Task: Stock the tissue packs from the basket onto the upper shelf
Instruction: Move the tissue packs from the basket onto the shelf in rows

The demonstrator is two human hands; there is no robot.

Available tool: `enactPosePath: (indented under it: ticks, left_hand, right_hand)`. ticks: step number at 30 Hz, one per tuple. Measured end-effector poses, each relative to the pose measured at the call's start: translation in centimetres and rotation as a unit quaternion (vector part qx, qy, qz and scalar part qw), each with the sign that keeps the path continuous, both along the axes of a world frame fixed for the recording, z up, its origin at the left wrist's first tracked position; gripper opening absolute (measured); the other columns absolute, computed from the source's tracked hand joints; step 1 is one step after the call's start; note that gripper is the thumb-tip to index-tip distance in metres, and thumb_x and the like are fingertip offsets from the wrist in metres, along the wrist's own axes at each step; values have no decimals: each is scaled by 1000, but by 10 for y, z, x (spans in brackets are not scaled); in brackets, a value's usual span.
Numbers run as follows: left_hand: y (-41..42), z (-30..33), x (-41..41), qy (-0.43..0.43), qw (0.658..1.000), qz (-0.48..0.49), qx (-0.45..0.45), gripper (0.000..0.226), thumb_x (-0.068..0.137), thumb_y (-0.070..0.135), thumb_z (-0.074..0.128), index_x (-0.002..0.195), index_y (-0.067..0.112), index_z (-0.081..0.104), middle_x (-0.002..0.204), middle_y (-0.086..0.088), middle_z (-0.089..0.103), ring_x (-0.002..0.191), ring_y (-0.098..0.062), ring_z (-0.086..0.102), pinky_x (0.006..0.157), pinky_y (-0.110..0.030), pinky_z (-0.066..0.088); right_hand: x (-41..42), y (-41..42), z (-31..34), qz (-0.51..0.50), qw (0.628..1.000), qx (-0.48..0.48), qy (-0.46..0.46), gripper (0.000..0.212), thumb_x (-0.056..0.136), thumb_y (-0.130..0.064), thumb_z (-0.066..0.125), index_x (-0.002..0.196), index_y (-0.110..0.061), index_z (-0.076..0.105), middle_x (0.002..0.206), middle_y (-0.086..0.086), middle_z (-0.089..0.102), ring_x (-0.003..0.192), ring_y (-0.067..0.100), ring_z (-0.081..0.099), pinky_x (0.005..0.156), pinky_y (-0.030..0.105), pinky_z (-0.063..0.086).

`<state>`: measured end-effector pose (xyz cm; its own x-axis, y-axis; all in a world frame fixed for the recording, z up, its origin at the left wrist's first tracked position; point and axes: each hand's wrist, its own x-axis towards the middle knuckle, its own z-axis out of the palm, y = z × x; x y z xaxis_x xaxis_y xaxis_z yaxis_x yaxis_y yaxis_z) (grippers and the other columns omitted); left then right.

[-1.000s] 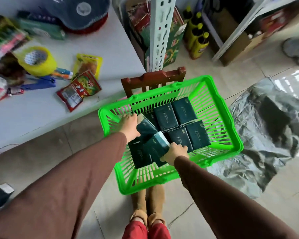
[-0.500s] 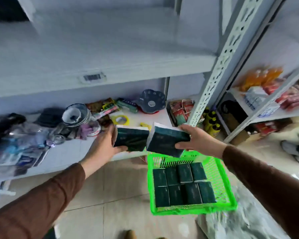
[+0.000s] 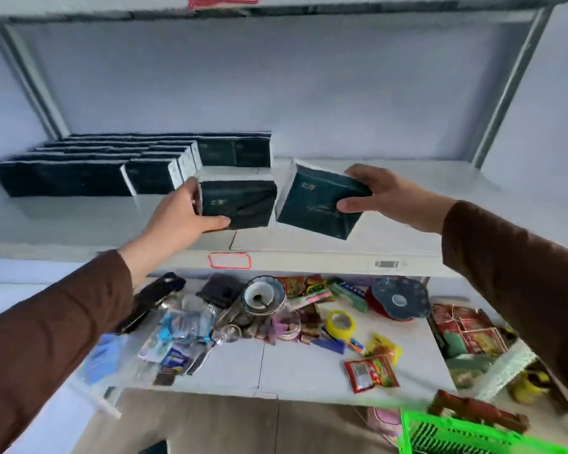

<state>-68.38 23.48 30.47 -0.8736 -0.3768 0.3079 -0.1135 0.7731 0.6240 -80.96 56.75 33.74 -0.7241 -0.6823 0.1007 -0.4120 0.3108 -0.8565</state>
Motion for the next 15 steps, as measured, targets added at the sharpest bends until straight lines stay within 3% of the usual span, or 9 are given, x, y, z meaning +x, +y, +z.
enactPosePath:
  ticks: [2, 5, 7, 9, 13, 15]
  left_hand:
    - [-37, 10, -17, 4, 999, 8, -35, 64, 64, 45, 86, 107, 21, 46, 87, 7, 60, 86, -24, 59, 76, -37, 49]
    - [-79, 20, -43, -23, 992, -4, -124, 76, 72, 39, 84, 125, 28, 32, 75, 5, 49, 69, -23, 53, 58, -31, 35]
    - [-104, 26, -67, -41, 985, -17, -167, 80, 72, 39, 84, 131, 33, 30, 81, 1, 56, 70, -24, 56, 55, -31, 33]
    - [-128, 30, -97, -62, 977, -18, -202, 71, 72, 41, 84, 125, 35, 36, 93, 3, 60, 78, -25, 57, 58, -31, 36]
    - [-162, 31, -158, -96, 967, -24, -235, 54, 72, 36, 82, 113, 31, 48, 82, 8, 57, 75, -21, 57, 55, -29, 36]
    - [-179, 29, -189, -110, 965, -17, -239, 48, 70, 35, 83, 105, 31, 51, 87, 5, 59, 77, -20, 56, 54, -29, 35]
  right_hand:
    - [-15, -41, 7, -14, 1000, 12, 15, 29, 81, -16, 76, 106, -12, 60, 93, 5, 65, 85, 11, 61, 73, 21, 44]
    - [-42, -91, 10, -54, 998, 21, 26, 28, 82, -14, 76, 103, -11, 59, 83, -3, 60, 64, -1, 57, 57, 10, 43]
    - [-65, -118, 11, -70, 996, 35, 32, 27, 80, -18, 78, 99, -15, 59, 83, -3, 60, 68, 5, 57, 58, 13, 44]
    - [-92, -143, 12, -84, 994, 49, 42, 29, 78, -22, 80, 98, -16, 60, 87, 1, 61, 75, 14, 57, 67, 22, 49]
    - [-145, -185, 4, -101, 991, 75, 50, 38, 77, -22, 80, 107, -10, 59, 93, 5, 60, 79, 19, 56, 71, 30, 49]
    - [-173, -205, -3, -105, 988, 91, 61, 39, 78, -23, 80, 108, -9, 58, 92, 4, 58, 77, 19, 55, 67, 30, 47]
